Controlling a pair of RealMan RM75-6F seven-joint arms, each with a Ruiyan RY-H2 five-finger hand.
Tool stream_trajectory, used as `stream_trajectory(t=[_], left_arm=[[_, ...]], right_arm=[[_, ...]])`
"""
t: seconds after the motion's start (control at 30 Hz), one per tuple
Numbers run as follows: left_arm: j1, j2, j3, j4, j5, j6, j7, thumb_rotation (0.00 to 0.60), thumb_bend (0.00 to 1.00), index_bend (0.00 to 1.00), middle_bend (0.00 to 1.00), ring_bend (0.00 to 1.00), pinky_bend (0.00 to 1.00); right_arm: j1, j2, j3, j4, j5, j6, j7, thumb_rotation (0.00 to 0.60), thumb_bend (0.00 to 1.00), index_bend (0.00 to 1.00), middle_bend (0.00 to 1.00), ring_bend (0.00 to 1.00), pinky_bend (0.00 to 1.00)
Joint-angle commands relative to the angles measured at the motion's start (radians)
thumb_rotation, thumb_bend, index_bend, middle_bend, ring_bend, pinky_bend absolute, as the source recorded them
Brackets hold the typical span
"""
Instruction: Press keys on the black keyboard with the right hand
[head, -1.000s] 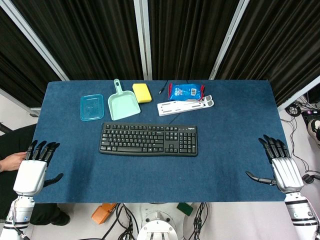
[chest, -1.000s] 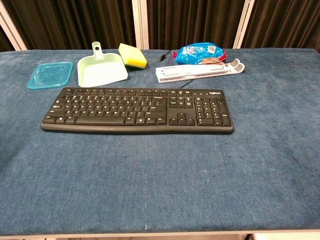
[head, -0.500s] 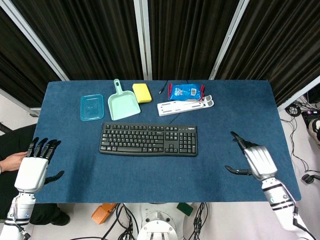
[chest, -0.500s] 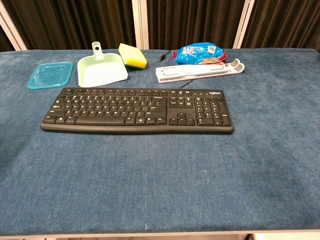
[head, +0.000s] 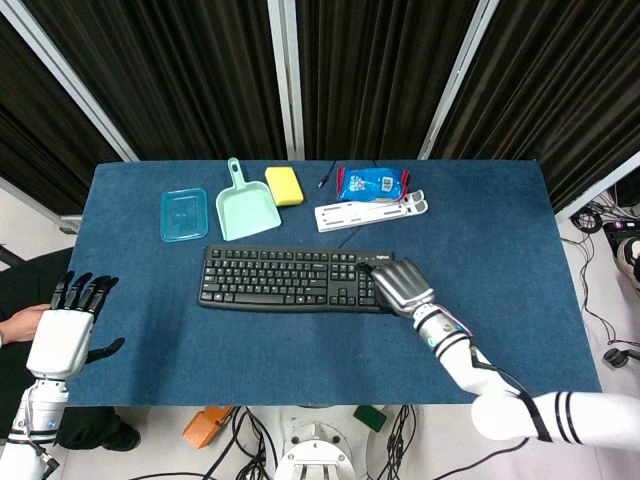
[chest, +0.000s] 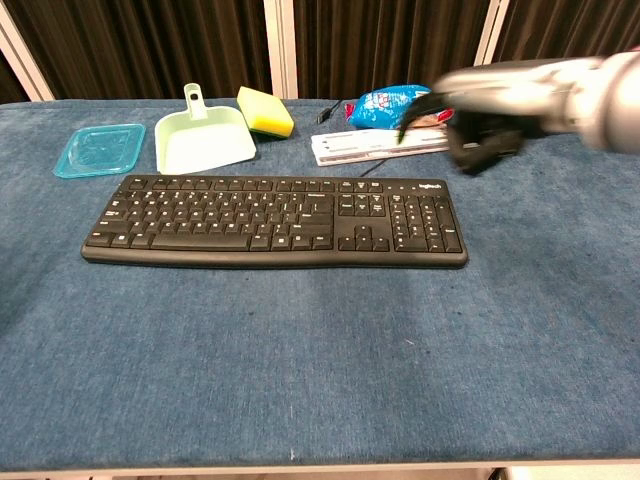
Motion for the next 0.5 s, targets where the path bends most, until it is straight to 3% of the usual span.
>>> stream_trajectory(t=[0.03,0.5], left_arm=[[0.001,0.0,-0.001,0.009,-0.007,-0.002,-0.008,0.6,0.1,0.16,0.16,0.11,0.0],[0.0,-0.008,-0.001,0.036,-0.025,-0.012,-0.027,0.6,0.1,0.16,0.16,0.11,0.0]], right_arm=[[0.156,-0.118,0.036,0.07,0.188,-0.044,-0.119,0.552,1.0,0.29,0.93,1.0,1.0],[0.366,-0.269,0.028,0.247,0.451,-0.068,-0.176,0.535,1.0,0.27,0.93,1.0,1.0]])
